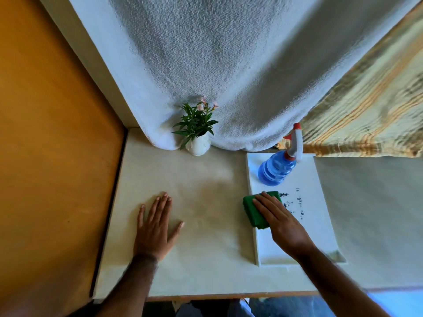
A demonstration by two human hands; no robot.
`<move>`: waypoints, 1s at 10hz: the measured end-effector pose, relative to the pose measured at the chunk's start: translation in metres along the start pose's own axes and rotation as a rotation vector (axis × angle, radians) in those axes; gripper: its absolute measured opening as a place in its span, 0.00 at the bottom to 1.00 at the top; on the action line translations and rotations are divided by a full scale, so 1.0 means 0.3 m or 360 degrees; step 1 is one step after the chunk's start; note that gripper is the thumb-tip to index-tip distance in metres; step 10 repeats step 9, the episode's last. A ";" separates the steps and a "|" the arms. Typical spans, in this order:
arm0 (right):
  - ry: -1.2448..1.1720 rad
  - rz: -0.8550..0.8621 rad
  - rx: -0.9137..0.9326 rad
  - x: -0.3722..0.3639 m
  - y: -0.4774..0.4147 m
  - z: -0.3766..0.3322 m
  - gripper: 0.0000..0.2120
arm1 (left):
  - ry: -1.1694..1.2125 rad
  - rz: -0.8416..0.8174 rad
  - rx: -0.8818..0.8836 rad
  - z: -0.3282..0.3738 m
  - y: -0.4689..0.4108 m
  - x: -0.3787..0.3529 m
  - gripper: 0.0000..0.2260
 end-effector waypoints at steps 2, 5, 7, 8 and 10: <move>0.0069 -0.0125 -0.0309 -0.060 0.177 0.127 0.40 | -0.0020 -0.0011 -0.0008 0.009 -0.004 0.005 0.38; 0.0297 -0.0337 -0.0285 -0.147 0.206 0.138 0.37 | -0.0045 0.0096 -0.0057 0.002 0.005 -0.019 0.37; 0.0192 -0.0500 -0.0402 -0.115 0.215 0.106 0.42 | -0.0010 -0.0166 -0.0024 0.031 0.001 -0.007 0.39; 0.0171 -0.0355 -0.0295 -0.039 0.175 0.043 0.45 | 0.0121 -0.0402 0.0028 0.050 -0.028 0.053 0.52; 0.0245 -0.0172 -0.0093 0.082 0.098 -0.080 0.45 | 0.0046 -0.0558 0.0094 0.069 -0.037 0.085 0.63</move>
Point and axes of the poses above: each hand's wrist, its own y-axis away from the middle knuckle, its own x-axis out of the back of the hand, z = x × y, the point moved 5 cm from there along -y, towards the middle knuckle, and after that the axes turned 13 degrees about -z, right-handed, at the moved point
